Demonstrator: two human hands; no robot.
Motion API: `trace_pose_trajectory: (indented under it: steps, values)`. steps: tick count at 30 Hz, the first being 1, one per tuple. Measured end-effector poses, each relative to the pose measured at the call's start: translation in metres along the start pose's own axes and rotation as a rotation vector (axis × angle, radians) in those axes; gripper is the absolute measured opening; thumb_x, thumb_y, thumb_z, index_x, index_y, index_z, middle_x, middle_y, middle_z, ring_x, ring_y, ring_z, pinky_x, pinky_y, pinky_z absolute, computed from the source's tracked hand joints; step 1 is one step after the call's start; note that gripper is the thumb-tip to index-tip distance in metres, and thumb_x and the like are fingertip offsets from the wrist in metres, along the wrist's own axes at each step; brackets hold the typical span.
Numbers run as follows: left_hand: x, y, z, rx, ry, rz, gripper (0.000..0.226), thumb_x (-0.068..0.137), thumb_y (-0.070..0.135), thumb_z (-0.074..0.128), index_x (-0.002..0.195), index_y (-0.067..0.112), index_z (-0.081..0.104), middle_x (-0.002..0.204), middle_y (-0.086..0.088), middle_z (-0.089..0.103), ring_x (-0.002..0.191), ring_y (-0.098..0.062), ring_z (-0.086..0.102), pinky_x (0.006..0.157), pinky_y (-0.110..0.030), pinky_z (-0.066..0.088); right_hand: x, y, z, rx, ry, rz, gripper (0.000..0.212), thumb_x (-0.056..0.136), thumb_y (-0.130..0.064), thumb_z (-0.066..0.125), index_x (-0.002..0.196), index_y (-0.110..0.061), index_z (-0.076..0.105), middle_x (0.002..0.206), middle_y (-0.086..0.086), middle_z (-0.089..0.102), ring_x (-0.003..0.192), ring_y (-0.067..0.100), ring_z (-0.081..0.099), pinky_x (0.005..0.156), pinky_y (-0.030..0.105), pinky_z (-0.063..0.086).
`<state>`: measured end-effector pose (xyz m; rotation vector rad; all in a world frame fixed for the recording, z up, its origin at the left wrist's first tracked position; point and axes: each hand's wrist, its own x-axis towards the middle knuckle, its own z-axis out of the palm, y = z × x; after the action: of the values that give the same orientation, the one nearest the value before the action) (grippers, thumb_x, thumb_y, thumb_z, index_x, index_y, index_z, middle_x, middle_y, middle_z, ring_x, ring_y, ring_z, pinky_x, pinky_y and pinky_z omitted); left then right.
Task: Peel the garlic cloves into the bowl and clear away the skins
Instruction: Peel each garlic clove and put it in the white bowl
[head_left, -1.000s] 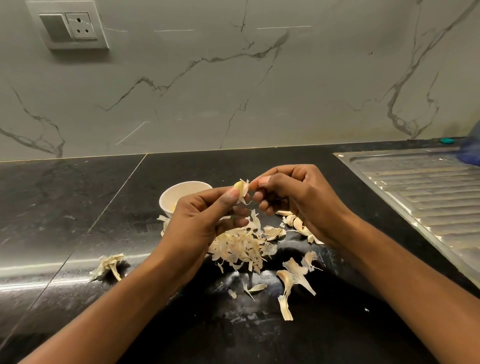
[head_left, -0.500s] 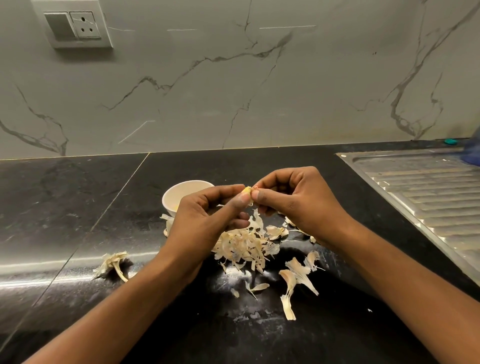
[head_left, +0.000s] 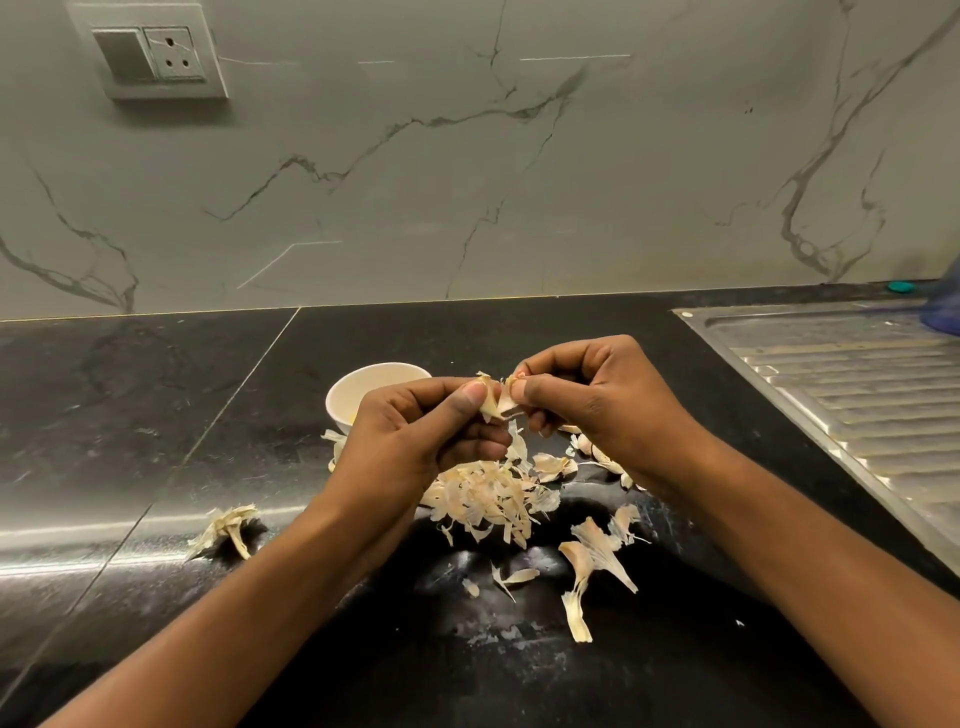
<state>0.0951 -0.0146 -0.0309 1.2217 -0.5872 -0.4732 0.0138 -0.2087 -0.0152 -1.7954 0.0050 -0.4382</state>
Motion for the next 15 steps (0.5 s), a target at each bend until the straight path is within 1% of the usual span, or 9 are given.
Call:
trace_pose_trajectory:
  steps: [3,5,8,10,11,13,15]
  values:
    - [0.0005,0.0014,-0.0012,-0.031,-0.003,-0.020,0.030,0.095,0.016,0.063,0.115,-0.003,0.075,0.100,-0.027,0.075,0.085,-0.031,0.075,0.073,-0.027,0.063,0.0005,0.0000,-0.0021,0.007,0.047,0.007,0.008,0.094,-0.001,0.073,0.094,-0.005,0.080,0.076,0.008,0.076,0.064,0.016,0.068,0.064,0.024,0.058]
    - [0.0008,0.0004,-0.0012,-0.014,-0.003,-0.012,0.030,0.095,0.017,0.062,0.117,0.000,0.075,0.102,-0.027,0.076,0.086,-0.031,0.075,0.075,-0.028,0.064,0.0000,-0.0011,-0.0032,-0.008,0.046,0.000,0.006,0.094,-0.001,0.074,0.094,-0.005,0.080,0.076,0.007,0.077,0.065,0.016,0.070,0.064,0.024,0.059]
    - [0.0003,-0.0023,0.0000,0.094,0.029,0.038,0.032,0.092,0.022,0.064,0.119,0.008,0.076,0.097,-0.021,0.077,0.086,-0.028,0.076,0.079,-0.029,0.064,-0.0008,-0.0021,-0.0043,-0.060,0.034,-0.027,0.008,0.093,-0.002,0.076,0.099,-0.006,0.081,0.083,0.010,0.079,0.075,0.023,0.074,0.070,0.028,0.063]
    - [0.0001,-0.0021,0.0000,0.149,0.044,0.070,0.034,0.090,0.024,0.066,0.120,0.011,0.076,0.095,-0.013,0.078,0.085,-0.024,0.076,0.080,-0.029,0.064,-0.0003,-0.0019,-0.0047,-0.070,0.053,-0.043,0.013,0.095,0.000,0.072,0.103,-0.007,0.081,0.087,0.011,0.079,0.082,0.029,0.076,0.074,0.032,0.066]
    - [-0.0003,-0.0016,-0.0001,0.161,0.042,0.079,0.035,0.089,0.024,0.067,0.121,0.013,0.076,0.095,-0.011,0.079,0.084,-0.022,0.075,0.079,-0.029,0.064,-0.0004,-0.0017,-0.0046,-0.075,0.060,-0.053,0.014,0.097,-0.001,0.071,0.104,-0.007,0.081,0.088,0.011,0.079,0.083,0.030,0.076,0.075,0.032,0.065]
    - [-0.0015,-0.0008,0.0004,0.179,0.025,0.093,0.036,0.088,0.023,0.068,0.123,0.015,0.075,0.098,-0.008,0.079,0.084,-0.022,0.075,0.078,-0.027,0.063,-0.0003,-0.0016,-0.0028,-0.083,0.050,-0.069,0.010,0.099,-0.009,0.072,0.102,-0.007,0.081,0.086,0.010,0.079,0.081,0.029,0.076,0.072,0.030,0.064]
    - [-0.0031,-0.0007,0.0018,0.207,0.002,0.110,0.039,0.087,0.020,0.070,0.126,0.013,0.073,0.101,-0.007,0.080,0.084,-0.022,0.075,0.076,-0.026,0.063,-0.0008,-0.0006,0.0003,-0.106,0.019,-0.073,0.014,0.097,-0.021,0.075,0.100,-0.008,0.081,0.084,0.009,0.078,0.078,0.028,0.075,0.069,0.028,0.062]
